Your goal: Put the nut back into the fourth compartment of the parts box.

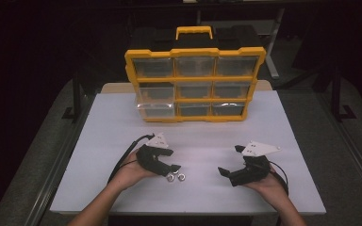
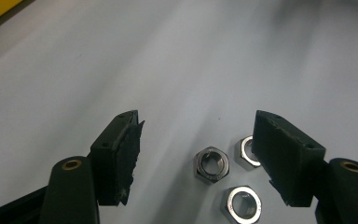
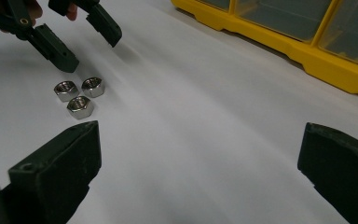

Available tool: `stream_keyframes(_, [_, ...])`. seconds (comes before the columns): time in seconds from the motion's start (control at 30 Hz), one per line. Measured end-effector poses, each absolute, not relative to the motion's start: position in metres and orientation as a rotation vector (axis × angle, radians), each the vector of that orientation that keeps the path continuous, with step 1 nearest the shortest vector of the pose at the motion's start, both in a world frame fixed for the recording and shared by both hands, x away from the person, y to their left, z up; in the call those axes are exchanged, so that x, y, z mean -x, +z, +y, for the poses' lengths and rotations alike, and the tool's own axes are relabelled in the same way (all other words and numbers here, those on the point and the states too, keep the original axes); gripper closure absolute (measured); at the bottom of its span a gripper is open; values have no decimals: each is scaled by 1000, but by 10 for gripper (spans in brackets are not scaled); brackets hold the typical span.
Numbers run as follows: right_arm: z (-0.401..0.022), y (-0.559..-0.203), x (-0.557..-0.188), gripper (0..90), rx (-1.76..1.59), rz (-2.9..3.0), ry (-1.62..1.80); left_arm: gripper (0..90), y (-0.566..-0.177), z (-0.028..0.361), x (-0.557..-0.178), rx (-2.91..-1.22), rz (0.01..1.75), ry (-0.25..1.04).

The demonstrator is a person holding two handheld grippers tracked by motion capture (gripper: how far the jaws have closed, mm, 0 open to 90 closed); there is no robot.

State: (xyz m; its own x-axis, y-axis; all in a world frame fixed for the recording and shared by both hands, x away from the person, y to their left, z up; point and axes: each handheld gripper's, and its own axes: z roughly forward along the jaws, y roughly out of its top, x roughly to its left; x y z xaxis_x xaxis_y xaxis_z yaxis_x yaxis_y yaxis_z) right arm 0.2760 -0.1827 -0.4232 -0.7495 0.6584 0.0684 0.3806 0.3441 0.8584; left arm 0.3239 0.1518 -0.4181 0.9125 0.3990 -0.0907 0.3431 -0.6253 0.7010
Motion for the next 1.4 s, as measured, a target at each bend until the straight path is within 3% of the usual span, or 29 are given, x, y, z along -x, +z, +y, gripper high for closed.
stream_keyframes(0.7, [-182, -424, -276, 0, -927, 2326, 1351, 603, -430, 142, -317, -2360, 532, 56])
stream_keyframes(1.4, [-182, -424, -276, 0, -925, 2327, 1350, 695, -435, 138, -315, -2417, 523, 54])
